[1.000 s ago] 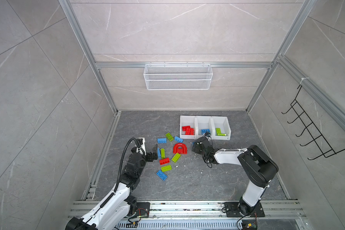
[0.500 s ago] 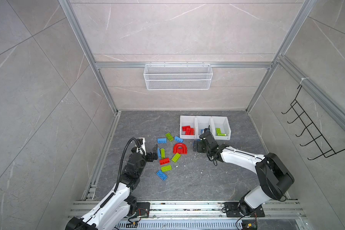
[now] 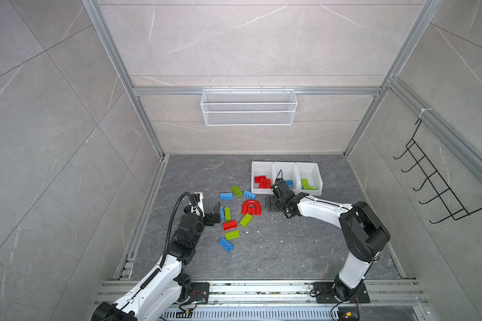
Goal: Sort the legos into containers by color
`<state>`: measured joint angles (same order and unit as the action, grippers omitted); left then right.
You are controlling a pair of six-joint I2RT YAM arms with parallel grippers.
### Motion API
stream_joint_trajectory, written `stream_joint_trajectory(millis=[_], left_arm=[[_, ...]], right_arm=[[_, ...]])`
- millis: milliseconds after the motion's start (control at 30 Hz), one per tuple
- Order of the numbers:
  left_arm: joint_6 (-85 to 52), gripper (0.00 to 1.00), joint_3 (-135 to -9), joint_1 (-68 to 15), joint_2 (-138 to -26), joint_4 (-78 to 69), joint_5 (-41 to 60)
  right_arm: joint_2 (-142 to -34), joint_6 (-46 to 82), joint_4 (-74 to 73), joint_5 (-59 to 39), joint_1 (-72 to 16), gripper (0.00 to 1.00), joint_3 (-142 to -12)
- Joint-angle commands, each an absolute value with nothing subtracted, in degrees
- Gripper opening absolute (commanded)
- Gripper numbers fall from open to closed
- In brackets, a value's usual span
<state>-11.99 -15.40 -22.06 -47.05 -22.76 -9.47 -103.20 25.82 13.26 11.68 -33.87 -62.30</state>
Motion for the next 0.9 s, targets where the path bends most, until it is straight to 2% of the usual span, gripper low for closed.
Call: stream_joint_trajectory(millis=[0,467,867], left_arm=[[-11.82,1.0,-15.85,-21.65,-47.11,-25.67,-8.18],[-11.56,1.0,-15.82,-21.65,-47.07,-26.03,-7.64],[-11.42,1.0,-15.87,-21.64,-46.85,-25.71,-7.89]], right_arm=[[-105.72,24.47,13.64,11.07,-32.78,0.95,-64.21],[-113.75,21.46,13.09,10.52,-31.7,0.93,-70.32],[-114.53,21.12,11.34,9.98,-31.69,0.8,-69.95]])
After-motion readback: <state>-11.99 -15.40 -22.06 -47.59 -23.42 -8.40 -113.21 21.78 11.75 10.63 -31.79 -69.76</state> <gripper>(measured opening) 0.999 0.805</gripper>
